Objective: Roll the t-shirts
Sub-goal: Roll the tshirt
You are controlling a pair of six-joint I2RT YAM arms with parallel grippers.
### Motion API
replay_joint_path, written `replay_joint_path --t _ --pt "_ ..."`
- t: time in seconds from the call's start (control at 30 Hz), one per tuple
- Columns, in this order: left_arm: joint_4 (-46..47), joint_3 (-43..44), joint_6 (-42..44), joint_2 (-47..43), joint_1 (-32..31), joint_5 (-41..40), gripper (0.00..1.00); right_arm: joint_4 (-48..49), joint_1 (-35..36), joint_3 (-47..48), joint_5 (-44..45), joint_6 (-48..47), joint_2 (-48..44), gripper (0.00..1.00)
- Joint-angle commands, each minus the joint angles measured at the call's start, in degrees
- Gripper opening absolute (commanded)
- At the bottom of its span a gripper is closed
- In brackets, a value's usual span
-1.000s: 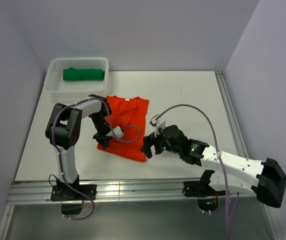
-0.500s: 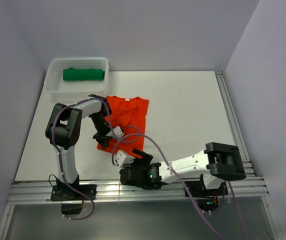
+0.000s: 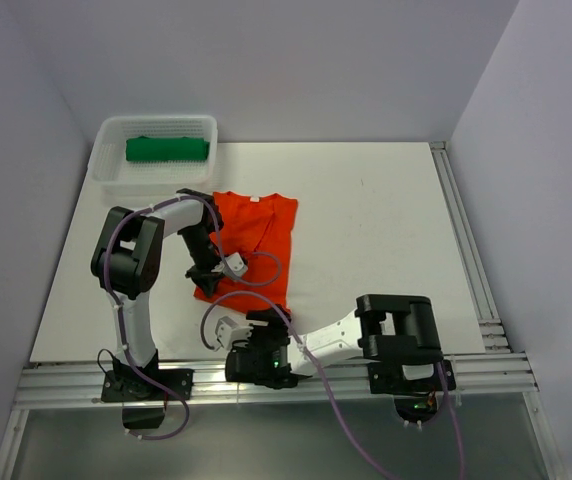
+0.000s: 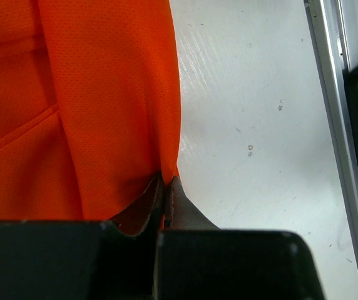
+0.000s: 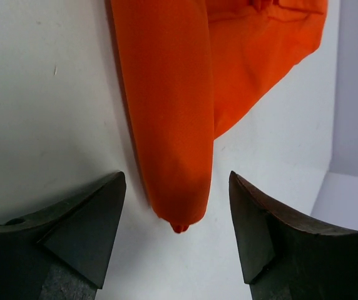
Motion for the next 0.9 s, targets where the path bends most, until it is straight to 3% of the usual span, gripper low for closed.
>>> replay_joint_path --t 0.0,0.37,0.47,0.57,0.6,0.63,0.87 --pt "0.2 -1.0 2.4 0.4 0.0 -2.9 0.00 3.2 -0.5 1.3 0.3 -2.8 2.8 0.75" --pt "0.3 -2.6 3.5 -2.3 -0.1 -2.1 0.00 8.3 -5.0 -0.7 -5.0 -8.3 5.7 0.66" --pt "0.3 -2.9 3.4 -2.7 -0.1 -2.1 0.00 8.2 -5.8 0.0 -7.4 -8.5 5.9 0.48" --pt "0.7 -2.9 2.7 -3.2 -0.1 -2.1 0.00 7.4 -6.0 0.7 -11.0 -7.7 4.2 0.21" --pt "0.6 -2.9 2.6 -3.3 0.0 -2.1 0.00 7.0 -6.3 0.7 -13.3 -7.0 3.6 0.04" --pt "0.6 -2.7 2.5 -3.6 0.2 -1.9 0.00 7.0 -6.5 0.6 -15.0 -6.8 2.4 0.00" --pt "0.1 -2.5 2.1 -4.5 1.6 -1.0 0.00 7.8 -10.9 -3.0 -33.0 -4.3 -6.0 0.00"
